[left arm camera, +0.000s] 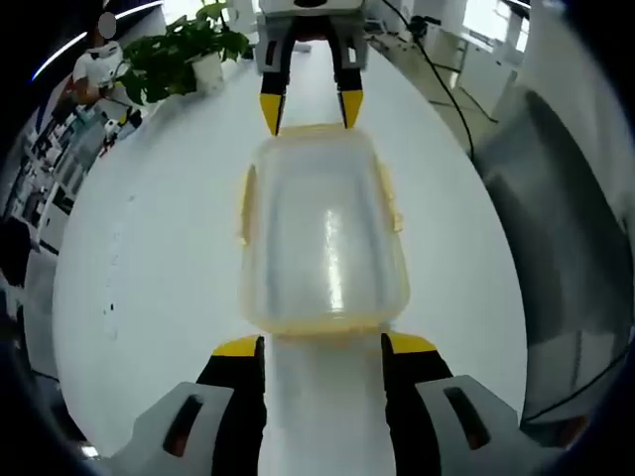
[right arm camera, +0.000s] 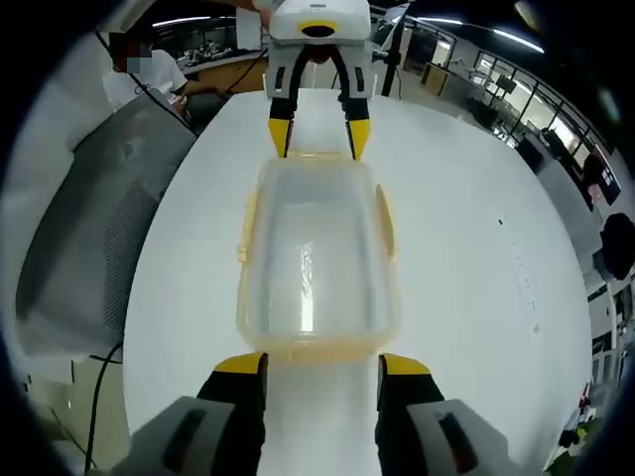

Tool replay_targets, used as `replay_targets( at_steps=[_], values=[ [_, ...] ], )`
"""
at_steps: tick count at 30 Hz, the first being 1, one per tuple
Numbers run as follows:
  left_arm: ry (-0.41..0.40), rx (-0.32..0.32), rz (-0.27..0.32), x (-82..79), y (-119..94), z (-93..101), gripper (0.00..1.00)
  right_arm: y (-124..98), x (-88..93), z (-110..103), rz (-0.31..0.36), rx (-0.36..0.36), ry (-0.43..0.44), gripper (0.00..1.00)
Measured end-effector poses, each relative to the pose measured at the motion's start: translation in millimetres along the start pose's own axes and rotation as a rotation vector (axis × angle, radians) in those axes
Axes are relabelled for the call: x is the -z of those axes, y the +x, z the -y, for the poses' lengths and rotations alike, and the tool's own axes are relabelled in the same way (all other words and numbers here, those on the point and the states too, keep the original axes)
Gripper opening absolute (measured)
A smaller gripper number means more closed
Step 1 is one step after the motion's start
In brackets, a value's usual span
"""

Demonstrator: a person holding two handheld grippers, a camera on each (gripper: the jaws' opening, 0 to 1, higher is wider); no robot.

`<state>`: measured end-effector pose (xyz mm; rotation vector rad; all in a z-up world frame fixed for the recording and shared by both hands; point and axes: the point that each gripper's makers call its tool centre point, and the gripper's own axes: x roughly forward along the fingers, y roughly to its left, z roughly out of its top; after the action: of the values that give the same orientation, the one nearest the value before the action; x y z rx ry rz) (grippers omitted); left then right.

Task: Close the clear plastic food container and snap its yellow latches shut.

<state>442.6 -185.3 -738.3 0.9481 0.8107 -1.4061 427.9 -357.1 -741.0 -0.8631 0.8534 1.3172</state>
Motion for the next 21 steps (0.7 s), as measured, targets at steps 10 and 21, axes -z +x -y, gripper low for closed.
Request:
replay_targets(
  at_steps=[10,21],
  values=[
    [-0.263,-0.023,0.14,-10.8,-12,-2.0,0.47,-14,-3.3,0,0.1,0.059,0.199,0.37],
    [-0.609,-0.059,0.213,-14.8,-11,-4.2,0.45,-20,-8.9,12,0.141,0.149,0.484,0.18]
  ],
)
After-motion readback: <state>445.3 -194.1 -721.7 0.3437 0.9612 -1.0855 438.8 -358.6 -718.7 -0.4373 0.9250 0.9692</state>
